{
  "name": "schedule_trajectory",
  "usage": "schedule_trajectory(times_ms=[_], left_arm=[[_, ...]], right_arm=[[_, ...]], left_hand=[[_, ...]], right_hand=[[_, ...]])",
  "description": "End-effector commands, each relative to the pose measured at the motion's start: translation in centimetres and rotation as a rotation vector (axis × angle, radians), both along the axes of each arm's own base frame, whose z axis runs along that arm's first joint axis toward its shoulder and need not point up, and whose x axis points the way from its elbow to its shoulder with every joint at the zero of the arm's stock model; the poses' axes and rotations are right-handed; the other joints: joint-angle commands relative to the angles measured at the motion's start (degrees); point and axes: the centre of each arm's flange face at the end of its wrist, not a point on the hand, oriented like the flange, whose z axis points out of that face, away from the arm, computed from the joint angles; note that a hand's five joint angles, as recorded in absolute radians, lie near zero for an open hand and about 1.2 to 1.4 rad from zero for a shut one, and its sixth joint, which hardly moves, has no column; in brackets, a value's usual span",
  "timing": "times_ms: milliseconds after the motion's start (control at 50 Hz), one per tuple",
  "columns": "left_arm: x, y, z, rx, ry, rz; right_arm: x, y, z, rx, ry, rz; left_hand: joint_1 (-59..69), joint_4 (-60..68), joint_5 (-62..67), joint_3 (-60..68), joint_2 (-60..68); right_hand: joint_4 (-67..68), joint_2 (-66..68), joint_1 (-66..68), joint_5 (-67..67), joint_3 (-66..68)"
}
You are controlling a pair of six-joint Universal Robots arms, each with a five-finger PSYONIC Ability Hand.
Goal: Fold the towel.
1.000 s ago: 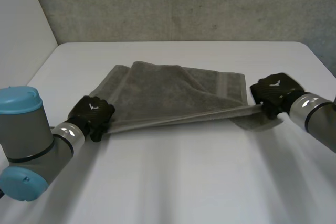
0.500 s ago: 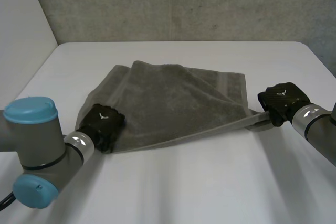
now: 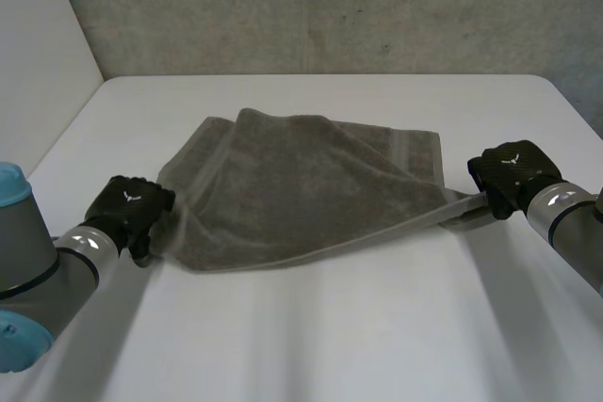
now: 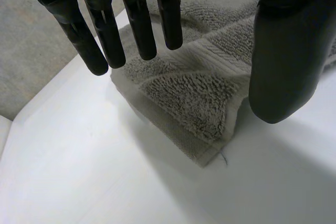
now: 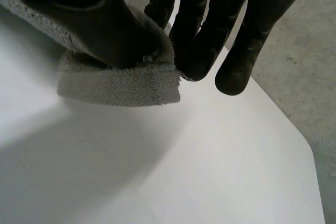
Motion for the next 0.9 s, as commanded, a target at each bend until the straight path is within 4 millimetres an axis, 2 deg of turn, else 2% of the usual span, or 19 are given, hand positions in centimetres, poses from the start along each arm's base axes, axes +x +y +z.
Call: schedule_trajectory(times_ms=[20,180,440,500,540,560,580,600,640,720,740,760,780,800,820,860,880,900], left_arm=[[-0.1,-0.2,-0.5,0.014,0.006,-0.02],[-0.2,-0.3,-1.0,0.028,0.005,-0.021],[-0.6,-1.0,-2.7,0.055,-0.004,-0.031],[-0.7,-1.3,-2.8,0.054,-0.003,-0.03],[-0.8,-1.7,-2.5,0.04,-0.003,-0.027],[-0.8,-1.7,-2.5,0.04,-0.002,-0.027],[-0.8,-1.9,-2.2,0.03,-0.001,-0.023],[-0.8,-1.9,-2.2,0.03,-0.001,-0.023],[-0.4,-2.4,-1.4,0.0,0.003,-0.004],[-0.4,-2.7,0.0,-0.042,0.018,0.006],[-0.3,-2.6,1.3,-0.08,0.024,0.012],[-0.2,-2.5,2.8,-0.12,0.033,0.016],[-0.2,-2.5,2.8,-0.12,0.033,0.016],[0.1,-2.4,4.2,-0.161,0.047,0.025],[0.1,-2.4,4.3,-0.162,0.047,0.025],[0.3,-2.0,6.9,-0.236,0.094,0.037],[0.3,-2.0,6.9,-0.236,0.094,0.037],[0.3,-1.7,8.1,-0.266,0.126,0.039]], right_arm=[[0.1,0.1,-0.1,0.007,-0.003,0.006],[0.1,0.1,-0.1,0.006,-0.002,0.009],[0.0,0.1,-0.1,0.007,-0.003,0.009],[0.0,0.1,-0.1,0.007,-0.003,0.009],[0.0,0.1,-0.1,0.005,-0.003,0.009],[0.0,0.1,-0.1,0.005,-0.003,0.009],[0.0,0.1,-0.1,0.005,-0.003,0.009],[0.0,0.1,-0.1,0.005,-0.003,0.009],[0.1,0.1,0.0,0.0,-0.004,0.009],[0.0,0.0,0.8,-0.02,-0.007,0.004],[0.0,0.0,1.7,-0.043,-0.009,0.002],[0.0,0.0,1.7,-0.043,-0.009,0.002],[-0.1,0.2,3.0,-0.077,-0.014,0.002],[-0.2,0.4,4.2,-0.108,-0.018,0.0],[-0.2,0.4,4.2,-0.109,-0.018,0.0],[-0.2,1.0,6.4,-0.157,-0.033,0.001],[-0.2,1.0,6.4,-0.158,-0.033,0.001],[-0.2,1.3,7.4,-0.175,-0.043,0.007]], left_hand=[[-2.4,-2.5,-12.8,-2.5,-2.4],[-1.9,-2.0,-12.2,-2.0,-1.9],[5.9,5.8,-4.5,5.8,5.9],[9.7,9.6,-0.6,9.6,9.7],[22.4,22.3,12.1,22.3,22.4],[22.5,22.4,12.1,22.4,22.5],[31.7,31.6,21.3,31.6,31.7],[31.8,31.7,21.4,31.7,31.8],[48.8,48.7,38.4,48.7,48.8],[48.9,48.8,38.5,48.8,48.9],[48.9,48.8,38.5,48.8,48.9],[48.9,48.8,38.5,48.8,48.9],[48.9,48.8,38.5,48.8,48.9],[48.9,48.8,38.5,48.8,48.9],[48.9,48.8,38.5,48.8,48.9],[48.9,48.8,38.5,48.8,48.9],[48.9,48.8,38.5,48.8,48.9],[48.9,48.8,38.5,48.8,48.9]], right_hand=[[3.3,3.1,3.7,2.5,3.5],[3.3,3.1,3.7,2.5,3.5],[3.3,3.1,3.7,2.5,3.5],[3.3,3.1,3.7,2.5,3.5],[3.3,3.1,3.7,2.5,3.5],[3.3,3.1,3.7,2.5,3.5],[3.3,3.1,3.7,2.5,3.5],[3.3,3.1,3.7,2.5,3.5],[3.3,3.1,3.7,2.5,3.5],[3.3,3.1,3.7,2.5,3.5],[3.3,3.1,3.7,2.5,3.5],[3.3,3.1,3.7,2.5,3.5],[3.3,3.1,3.7,2.5,3.5],[3.3,3.1,3.7,2.5,3.5],[3.3,3.1,3.7,2.5,3.5],[3.3,3.1,3.7,2.5,3.5],[3.3,3.1,3.7,2.5,3.5],[3.3,3.1,3.7,2.5,3.5]])
